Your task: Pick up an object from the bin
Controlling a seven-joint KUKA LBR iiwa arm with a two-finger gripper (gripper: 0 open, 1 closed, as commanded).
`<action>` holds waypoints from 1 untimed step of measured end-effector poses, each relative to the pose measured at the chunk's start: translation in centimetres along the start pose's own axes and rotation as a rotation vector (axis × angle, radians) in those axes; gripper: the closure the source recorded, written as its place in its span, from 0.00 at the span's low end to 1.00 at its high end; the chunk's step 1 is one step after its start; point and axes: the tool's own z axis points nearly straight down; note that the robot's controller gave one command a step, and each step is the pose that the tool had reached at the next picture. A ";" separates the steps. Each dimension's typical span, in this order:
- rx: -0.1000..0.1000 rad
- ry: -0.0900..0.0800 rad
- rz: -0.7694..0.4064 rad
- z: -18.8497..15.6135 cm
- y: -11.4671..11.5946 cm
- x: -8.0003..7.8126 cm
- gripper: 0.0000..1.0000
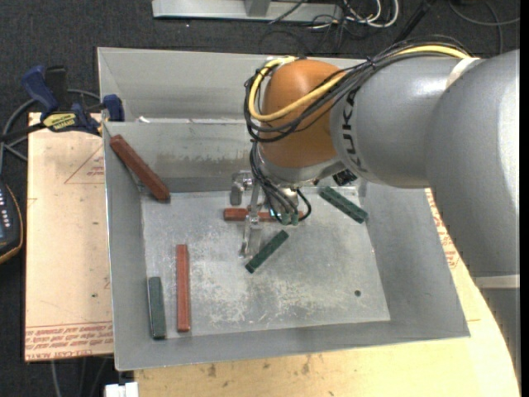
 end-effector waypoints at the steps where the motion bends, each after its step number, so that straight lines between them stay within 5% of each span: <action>1: 0.001 -0.006 0.104 6.7 -4.3 -3.4 0.00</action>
Offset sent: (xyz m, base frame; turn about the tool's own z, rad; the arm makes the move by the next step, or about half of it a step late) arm 0.0334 -0.0412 -0.0632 0.1019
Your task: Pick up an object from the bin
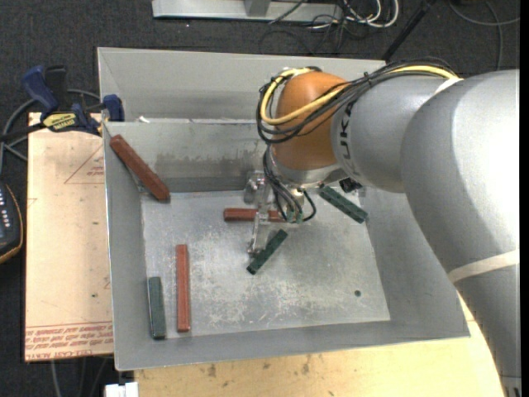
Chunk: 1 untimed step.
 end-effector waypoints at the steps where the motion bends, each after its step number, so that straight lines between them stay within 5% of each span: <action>1: -0.003 -0.005 -0.002 -0.5 0.3 -0.1 1.00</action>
Offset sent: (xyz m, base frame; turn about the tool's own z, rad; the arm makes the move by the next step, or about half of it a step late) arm 0.0000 0.0000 0.0000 0.0000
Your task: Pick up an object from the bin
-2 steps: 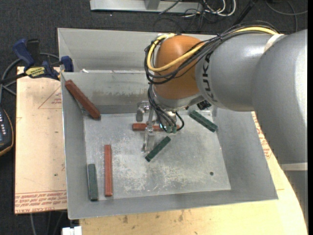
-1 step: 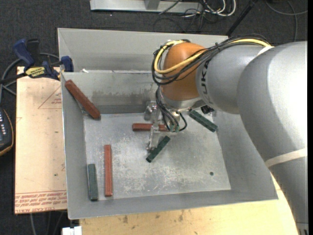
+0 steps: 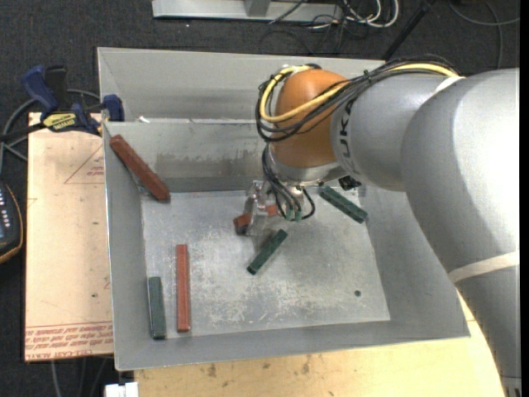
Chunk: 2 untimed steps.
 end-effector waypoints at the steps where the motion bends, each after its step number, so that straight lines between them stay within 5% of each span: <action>1: 0.004 -0.002 -0.267 -5.0 -7.2 -0.2 1.00; 2: 0.004 0.000 -0.204 -9.1 -12.5 1.8 1.00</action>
Offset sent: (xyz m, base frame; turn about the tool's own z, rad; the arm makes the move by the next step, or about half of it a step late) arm -0.0068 -0.0689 0.0487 -0.2727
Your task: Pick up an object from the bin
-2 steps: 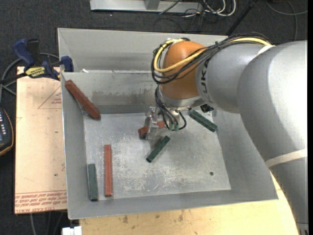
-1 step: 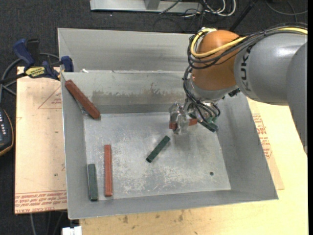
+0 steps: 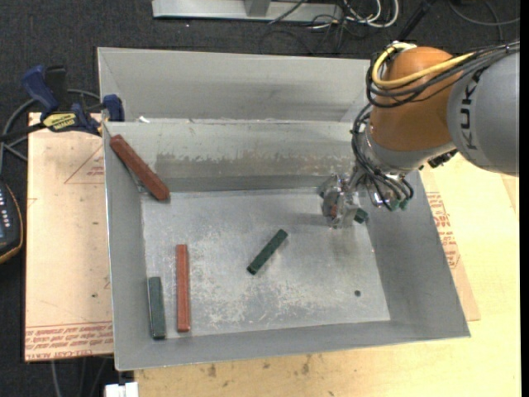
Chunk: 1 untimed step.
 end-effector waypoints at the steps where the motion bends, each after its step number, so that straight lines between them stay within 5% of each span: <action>1: -0.003 0.002 -0.004 0.2 0.3 0.0 0.00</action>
Offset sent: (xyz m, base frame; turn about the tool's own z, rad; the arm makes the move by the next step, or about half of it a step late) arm 0.0000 0.0000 0.0000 0.0000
